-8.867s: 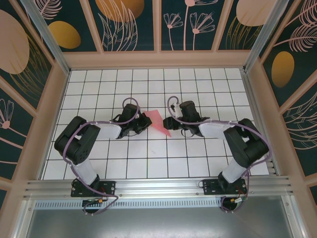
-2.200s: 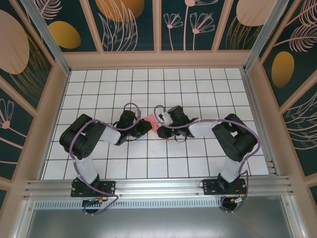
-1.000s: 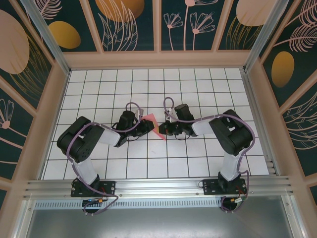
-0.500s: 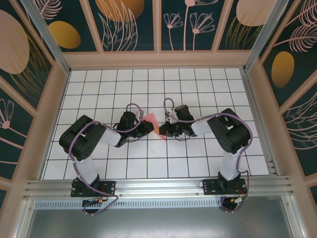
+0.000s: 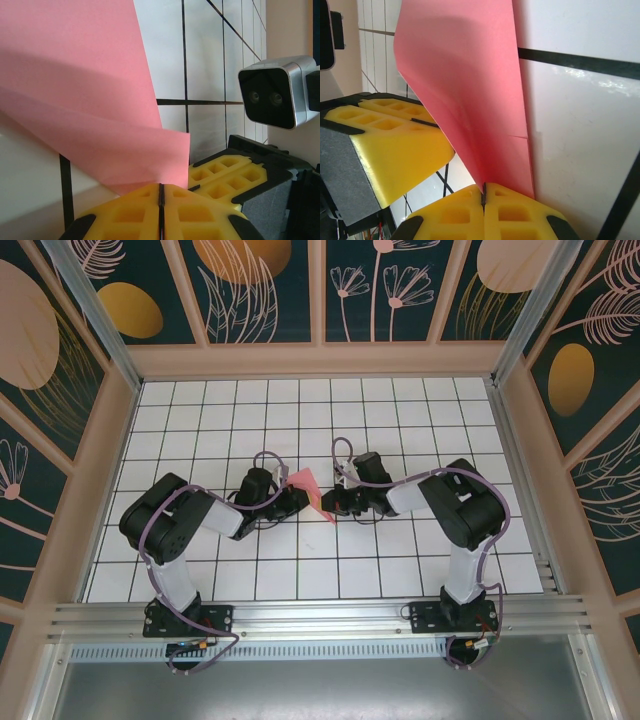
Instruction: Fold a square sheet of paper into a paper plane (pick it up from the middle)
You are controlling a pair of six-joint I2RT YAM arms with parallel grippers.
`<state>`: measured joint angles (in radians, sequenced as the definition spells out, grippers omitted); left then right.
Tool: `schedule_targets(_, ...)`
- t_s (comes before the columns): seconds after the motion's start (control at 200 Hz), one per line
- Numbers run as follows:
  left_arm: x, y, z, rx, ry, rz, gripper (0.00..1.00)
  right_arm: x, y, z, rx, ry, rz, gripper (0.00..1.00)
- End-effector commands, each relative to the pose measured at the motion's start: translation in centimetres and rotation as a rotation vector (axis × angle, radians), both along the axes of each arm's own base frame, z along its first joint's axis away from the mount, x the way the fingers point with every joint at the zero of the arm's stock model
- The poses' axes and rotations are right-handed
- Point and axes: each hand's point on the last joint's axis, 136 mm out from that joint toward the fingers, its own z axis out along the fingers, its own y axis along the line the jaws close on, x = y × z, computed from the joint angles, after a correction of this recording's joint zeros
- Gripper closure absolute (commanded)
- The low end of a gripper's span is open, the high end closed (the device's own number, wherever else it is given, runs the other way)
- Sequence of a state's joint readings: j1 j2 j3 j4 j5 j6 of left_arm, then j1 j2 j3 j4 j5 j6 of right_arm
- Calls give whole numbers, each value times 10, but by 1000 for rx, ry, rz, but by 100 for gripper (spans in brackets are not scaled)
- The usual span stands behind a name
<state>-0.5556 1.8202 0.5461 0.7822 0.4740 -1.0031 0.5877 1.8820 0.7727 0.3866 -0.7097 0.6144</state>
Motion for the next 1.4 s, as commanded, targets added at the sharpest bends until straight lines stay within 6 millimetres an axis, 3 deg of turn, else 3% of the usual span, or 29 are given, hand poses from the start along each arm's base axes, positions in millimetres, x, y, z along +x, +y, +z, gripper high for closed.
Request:
schedule_targets(0.0,4,-5,0,-15,-5,-1,89,0,-3,6,3,-27,12,94)
schedule_targets(0.28,13,-7,-6,19,13,13,89,-3,-3,8,-86,-103,68,83)
schedule_targets(0.906,13,-4,-30,102,99,22,91,0,-16,4,-384,-295,70,76)
schedule_targets(1.036,12,-4,-32,109,105,20,91,-4,-18,0,-449,-332,83,77)
schedule_targets(1.216,12,-4,-31,111,105,22,92,-9,-19,-7,-476,-330,89,86)
schedule_targets(1.396,18,-6,-14,94,59,21,90,-12,-20,-10,-444,-307,67,95)
